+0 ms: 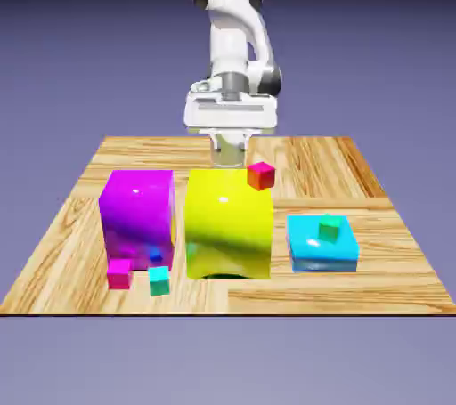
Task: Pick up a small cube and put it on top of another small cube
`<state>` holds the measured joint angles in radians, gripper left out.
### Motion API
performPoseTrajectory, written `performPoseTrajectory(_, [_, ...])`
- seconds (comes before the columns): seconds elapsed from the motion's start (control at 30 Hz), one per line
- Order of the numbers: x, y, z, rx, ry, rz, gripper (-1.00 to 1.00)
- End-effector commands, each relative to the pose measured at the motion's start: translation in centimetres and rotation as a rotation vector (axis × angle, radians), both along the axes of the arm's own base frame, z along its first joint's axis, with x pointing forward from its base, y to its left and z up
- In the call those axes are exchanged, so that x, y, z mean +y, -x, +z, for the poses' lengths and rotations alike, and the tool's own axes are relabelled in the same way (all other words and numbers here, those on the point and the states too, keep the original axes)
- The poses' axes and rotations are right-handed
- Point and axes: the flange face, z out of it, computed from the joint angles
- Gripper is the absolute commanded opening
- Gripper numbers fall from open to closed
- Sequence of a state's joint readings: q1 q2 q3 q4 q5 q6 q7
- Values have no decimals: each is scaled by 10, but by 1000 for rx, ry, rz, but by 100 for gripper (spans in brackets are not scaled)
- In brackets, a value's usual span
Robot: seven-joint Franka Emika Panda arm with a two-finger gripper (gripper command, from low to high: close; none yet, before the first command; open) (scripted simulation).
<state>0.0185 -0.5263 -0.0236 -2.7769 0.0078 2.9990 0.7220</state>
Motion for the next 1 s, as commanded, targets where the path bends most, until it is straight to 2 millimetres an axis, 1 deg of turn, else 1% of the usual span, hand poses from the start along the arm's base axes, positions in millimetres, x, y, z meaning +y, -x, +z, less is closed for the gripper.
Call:
performPoseTrajectory(0.0, [-6,-9,-6,40,-4,-4,0])
performPoseTrajectory(0.1, [-26,-34,-26,161,-13,-14,0])
performPoseTrajectory(0.23, [-55,-64,-57,321,-23,-24,0])
performPoseTrajectory(0.37, [-86,-88,-92,478,-30,-32,0])
performPoseTrajectory(0.47, [-110,-102,-119,593,-33,-37,0])
performPoseTrajectory(0.57, [-133,-112,-146,706,-35,-41,0])
performPoseTrajectory(0.7, [-165,-122,-181,852,-34,-44,0])
performPoseTrajectory(0.83, [-195,-127,-213,992,-29,-46,0])
performPoseTrajectory(0.97, [-223,-129,-241,1127,-20,-46,0])
